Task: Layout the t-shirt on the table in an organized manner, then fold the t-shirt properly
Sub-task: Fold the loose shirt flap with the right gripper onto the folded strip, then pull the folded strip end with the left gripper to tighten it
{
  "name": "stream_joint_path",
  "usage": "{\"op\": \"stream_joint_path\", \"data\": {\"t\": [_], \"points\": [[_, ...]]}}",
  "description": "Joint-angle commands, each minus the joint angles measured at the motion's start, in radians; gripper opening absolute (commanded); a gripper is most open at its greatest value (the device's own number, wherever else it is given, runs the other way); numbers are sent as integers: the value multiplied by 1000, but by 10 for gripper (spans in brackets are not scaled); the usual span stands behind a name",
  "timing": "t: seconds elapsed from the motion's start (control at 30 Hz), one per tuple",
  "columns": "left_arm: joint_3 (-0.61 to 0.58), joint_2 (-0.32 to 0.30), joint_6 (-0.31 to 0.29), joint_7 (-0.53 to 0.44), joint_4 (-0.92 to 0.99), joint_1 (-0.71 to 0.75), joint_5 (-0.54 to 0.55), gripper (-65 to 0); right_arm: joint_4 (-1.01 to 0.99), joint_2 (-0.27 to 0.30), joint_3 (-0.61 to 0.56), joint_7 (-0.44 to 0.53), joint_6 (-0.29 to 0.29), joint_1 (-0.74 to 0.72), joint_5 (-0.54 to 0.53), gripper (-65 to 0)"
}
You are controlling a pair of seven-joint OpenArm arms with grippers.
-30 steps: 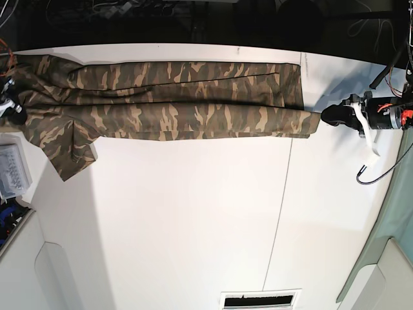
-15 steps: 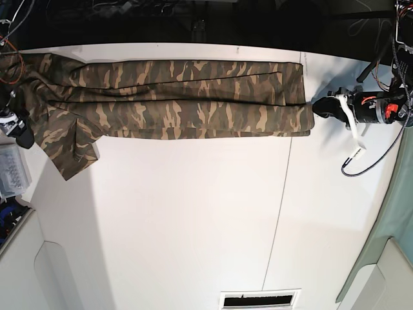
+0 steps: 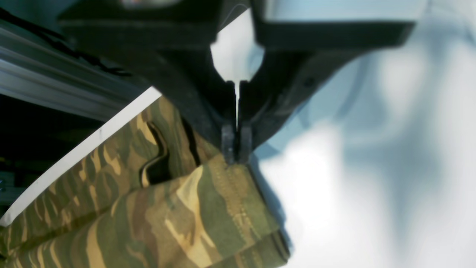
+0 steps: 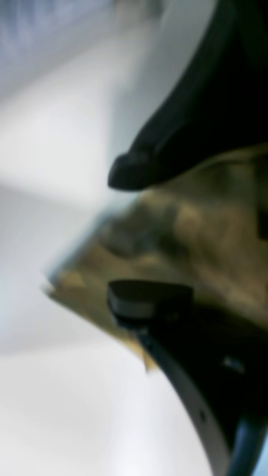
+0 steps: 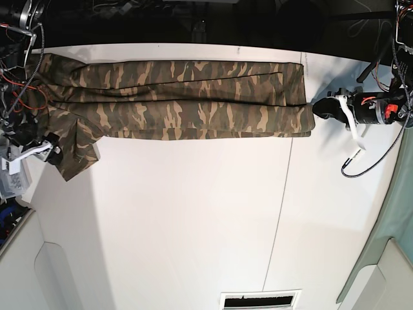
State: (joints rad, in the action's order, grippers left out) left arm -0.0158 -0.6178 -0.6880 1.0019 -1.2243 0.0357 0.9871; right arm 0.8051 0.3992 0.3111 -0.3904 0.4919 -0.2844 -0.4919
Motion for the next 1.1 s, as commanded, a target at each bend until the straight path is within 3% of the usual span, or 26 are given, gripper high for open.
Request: {"op": "stream_joint_path", "data": {"t": [0.0, 0.17, 0.27, 0.5, 0.6, 0.67, 0.77, 0.93, 1.07], "points": [[8, -19, -10, -10, -13, -12, 16, -650, 6, 18, -29, 5, 13, -24, -5, -372], [8, -19, -10, -10, -13, -13, 11, -650, 18, 0, -143, 0, 25, -23, -5, -650], [8, -19, -10, -11, -13, -13, 10, -650, 40, 0, -141, -22, 72, -23, -5, -650], [8, -20, -10, -11, -13, -13, 10, -650, 218, 0, -22, -140, 73, 0, -21, -650], [8, -26, -10, -10, -14, -14, 31, -650, 350, 7, 34, -252, 72, 45, -84, -650], [9, -43, -10, -10, -14, -16, 69, -650, 434, 22, 70, -317, 72, 93, -154, -650], [9, -81, -10, 1, -14, -16, 137, -650, 555, 58, 129, -333, 72, 205, -246, -650], [9, -141, -10, 61, -15, -10, 221, -650, 762, 71, 304, -342, 73, 410, -308, -650], [9, -153, -10, 95, -46, 14, 259, -650, 844, 65, 394, -351, 73, 538, -340, -650]]}}
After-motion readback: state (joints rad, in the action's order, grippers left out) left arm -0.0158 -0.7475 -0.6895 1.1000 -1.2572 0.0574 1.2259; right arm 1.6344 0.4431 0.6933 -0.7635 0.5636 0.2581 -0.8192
